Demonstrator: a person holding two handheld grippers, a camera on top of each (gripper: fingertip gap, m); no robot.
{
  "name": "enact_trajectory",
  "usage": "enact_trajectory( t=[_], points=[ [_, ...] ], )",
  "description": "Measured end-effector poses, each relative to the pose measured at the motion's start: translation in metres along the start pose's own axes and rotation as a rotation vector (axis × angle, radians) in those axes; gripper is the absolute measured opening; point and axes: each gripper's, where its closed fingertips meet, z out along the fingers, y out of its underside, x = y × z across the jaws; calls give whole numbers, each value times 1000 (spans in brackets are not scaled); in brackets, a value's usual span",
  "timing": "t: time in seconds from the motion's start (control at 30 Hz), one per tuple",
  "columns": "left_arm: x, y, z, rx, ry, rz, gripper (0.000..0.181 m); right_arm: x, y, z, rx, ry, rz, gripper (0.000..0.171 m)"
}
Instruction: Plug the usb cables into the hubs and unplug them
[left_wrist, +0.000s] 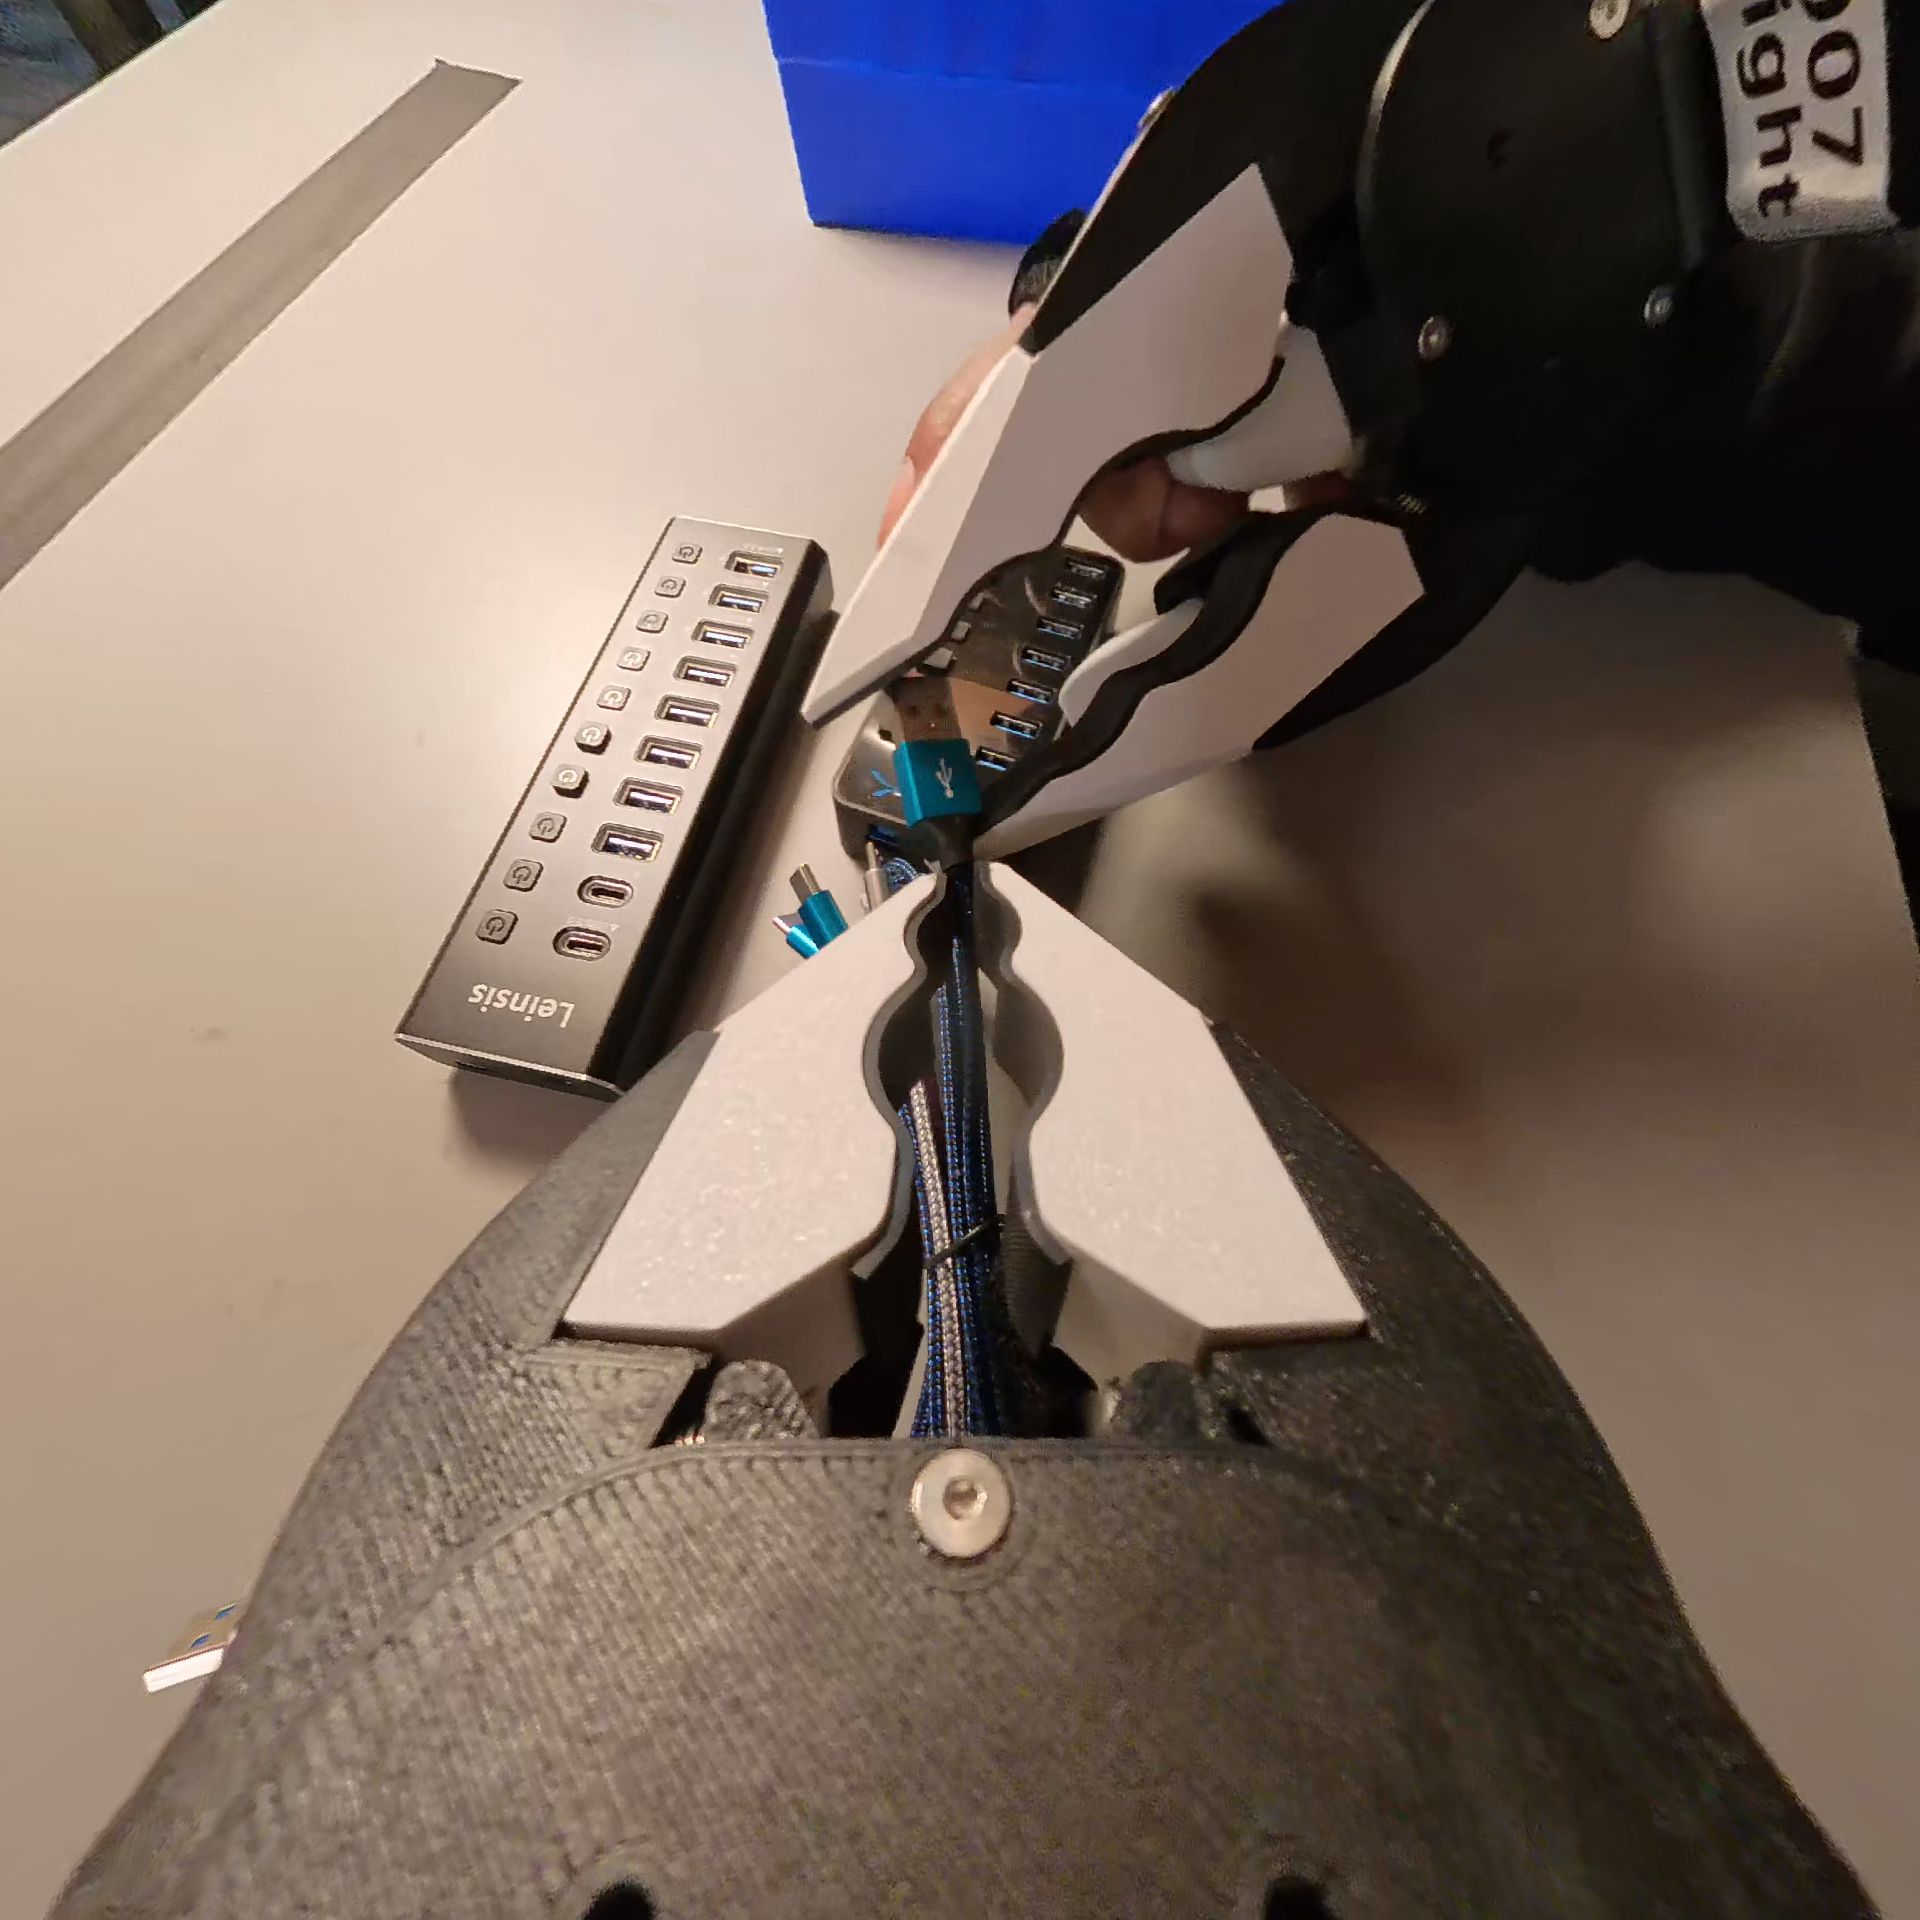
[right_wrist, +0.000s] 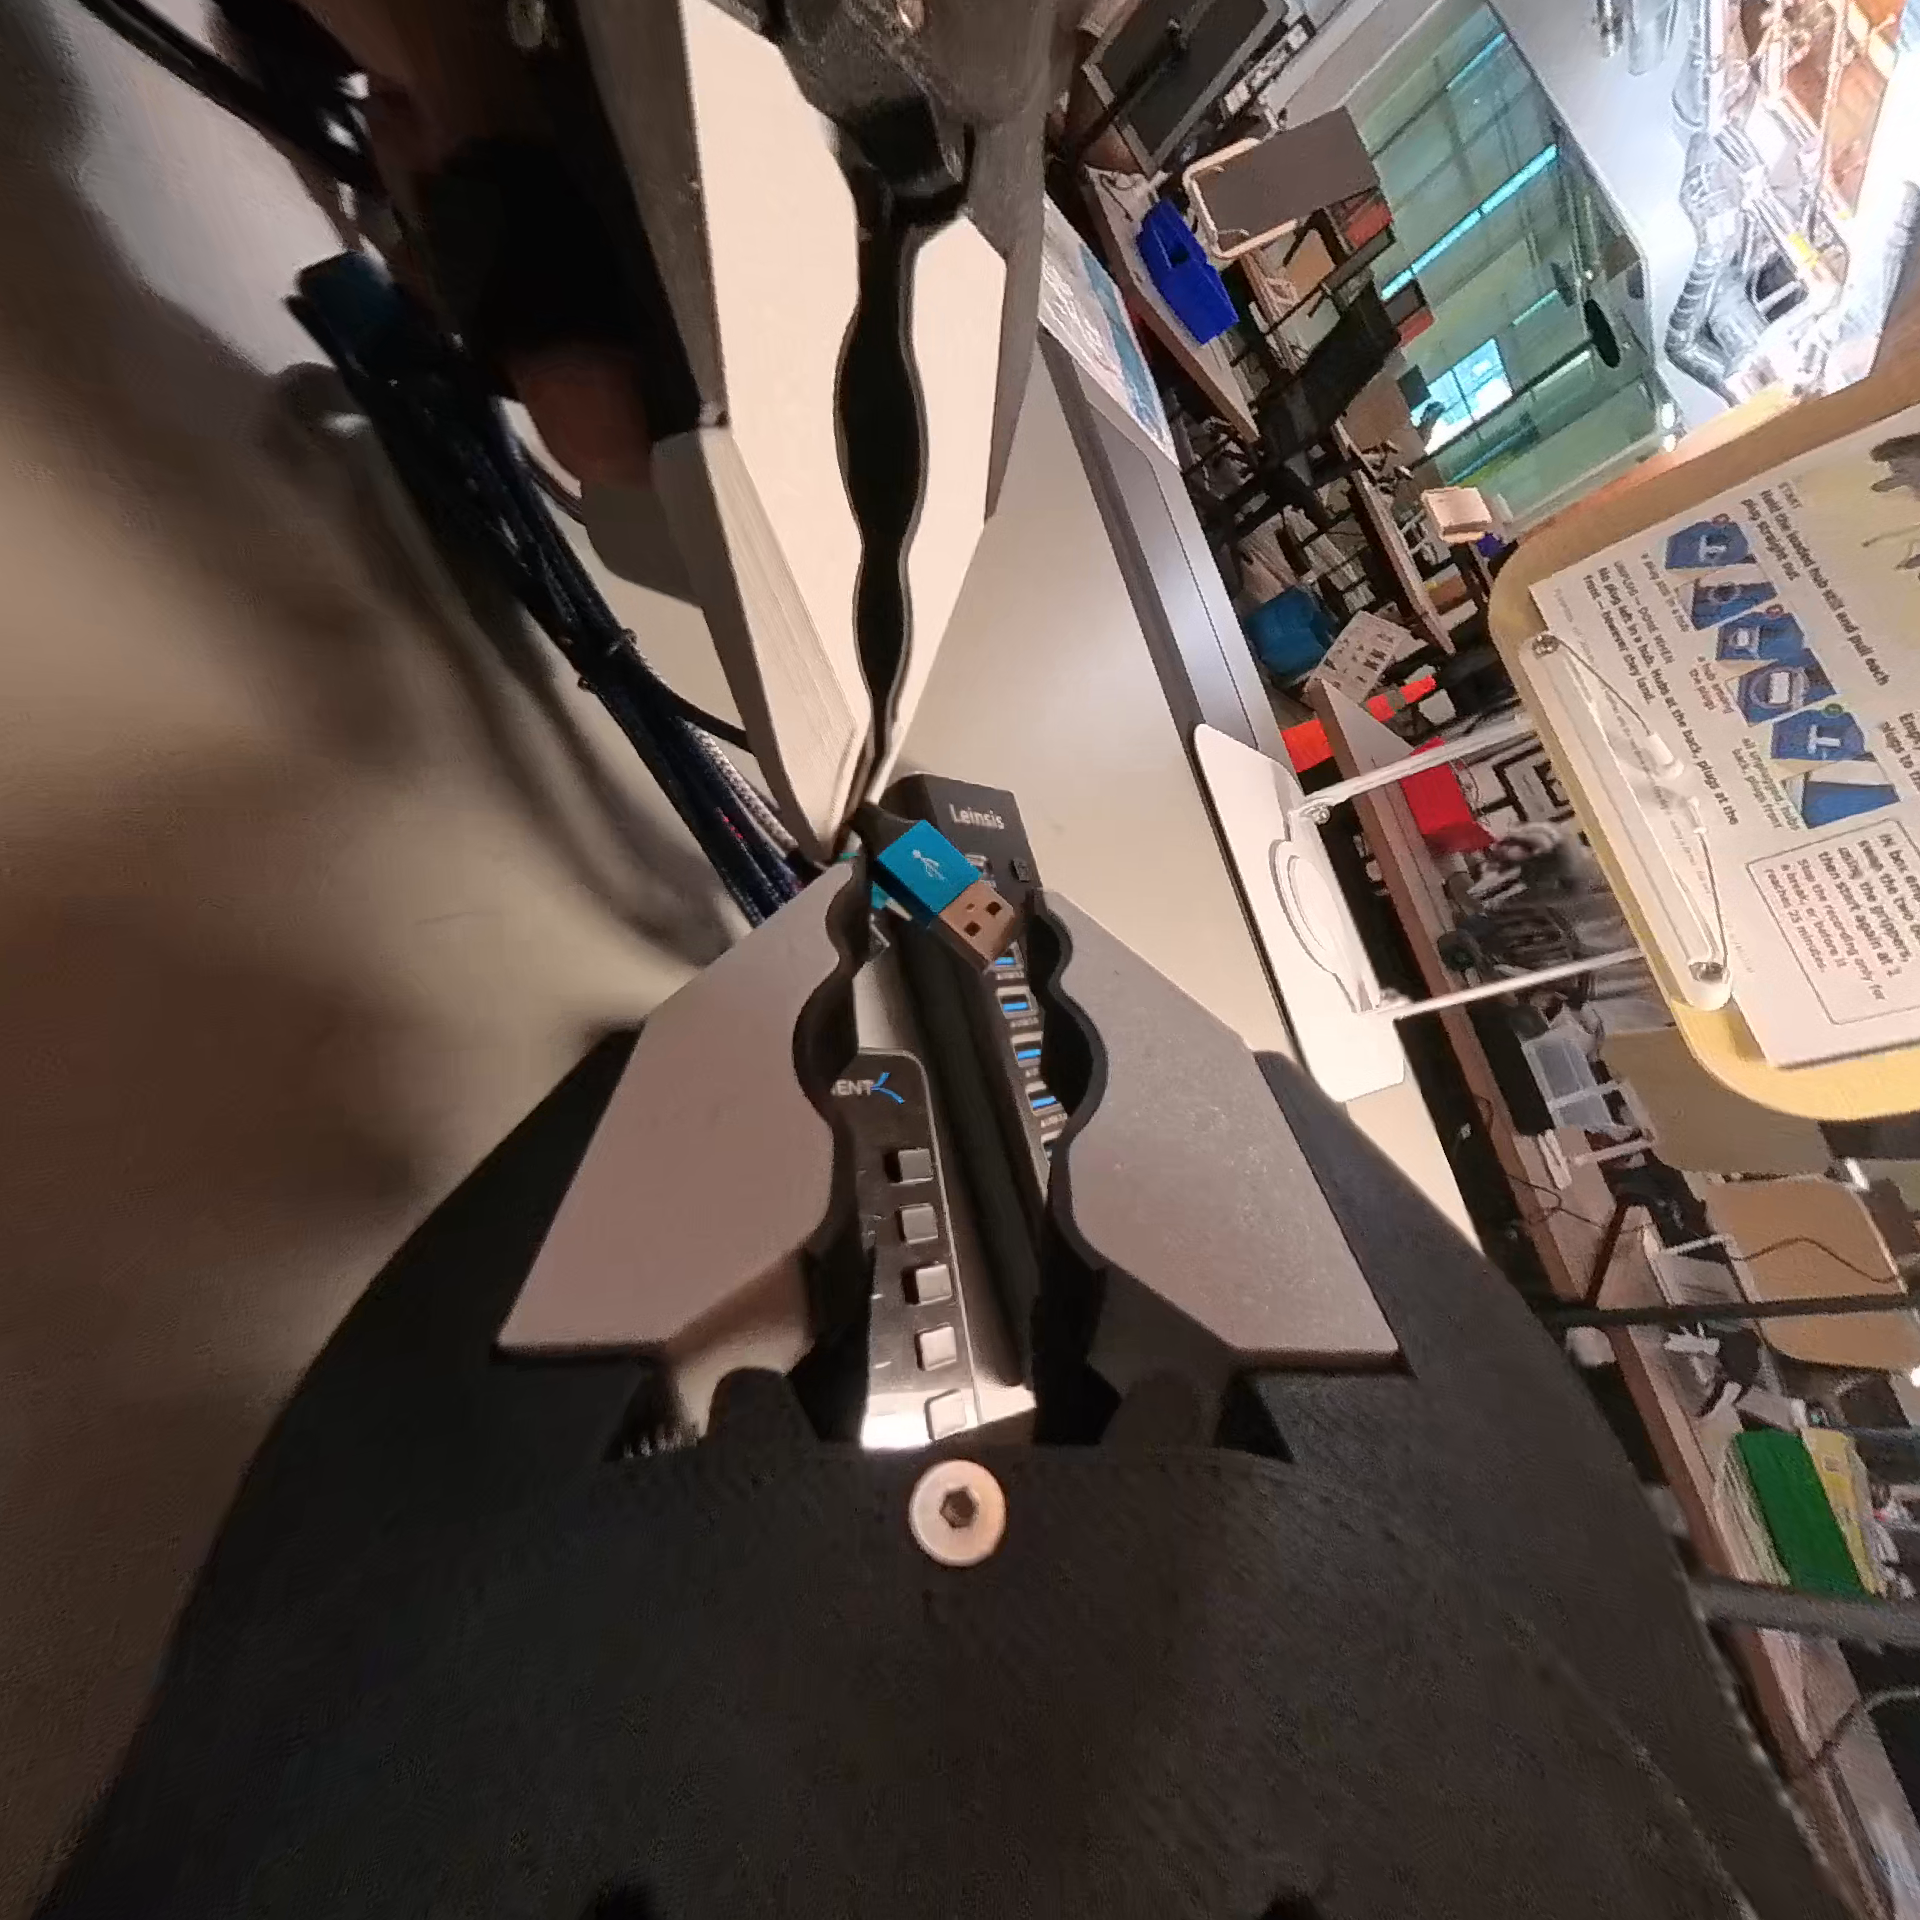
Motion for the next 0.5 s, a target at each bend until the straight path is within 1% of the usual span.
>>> enact_trajectory(
  t=[0.03, 0.13, 0.2, 0.23, 0.33, 0.37, 0.5],
  points=[
    [2, 0, 0, -8, 9, 1, 5, 0, -1, -2, 9, 0, -21, 30],
    [7, 6, -1, -60, 25, 17, 5, 0, -4, -7, 25, 21, -114, 45],
    [9, 9, 0, -86, 27, 30, 5, -5, -6, -8, 23, 13, -165, 46],
    [11, 10, 0, -92, 31, 32, 5, -8, -6, -8, 18, 3, -183, 45],
    [10, 9, 1, -93, 22, 32, 7, -16, 0, -4, -32, -21, -227, 24],
    [8, 9, 0, -92, 10, 26, 9, -15, 1, -3, -40, -12, -231, 21],
    [-6, -3, -7, -28, -70, -32, 16, -8, 1, -1, -39, 4, -145, 8]
  ],
)
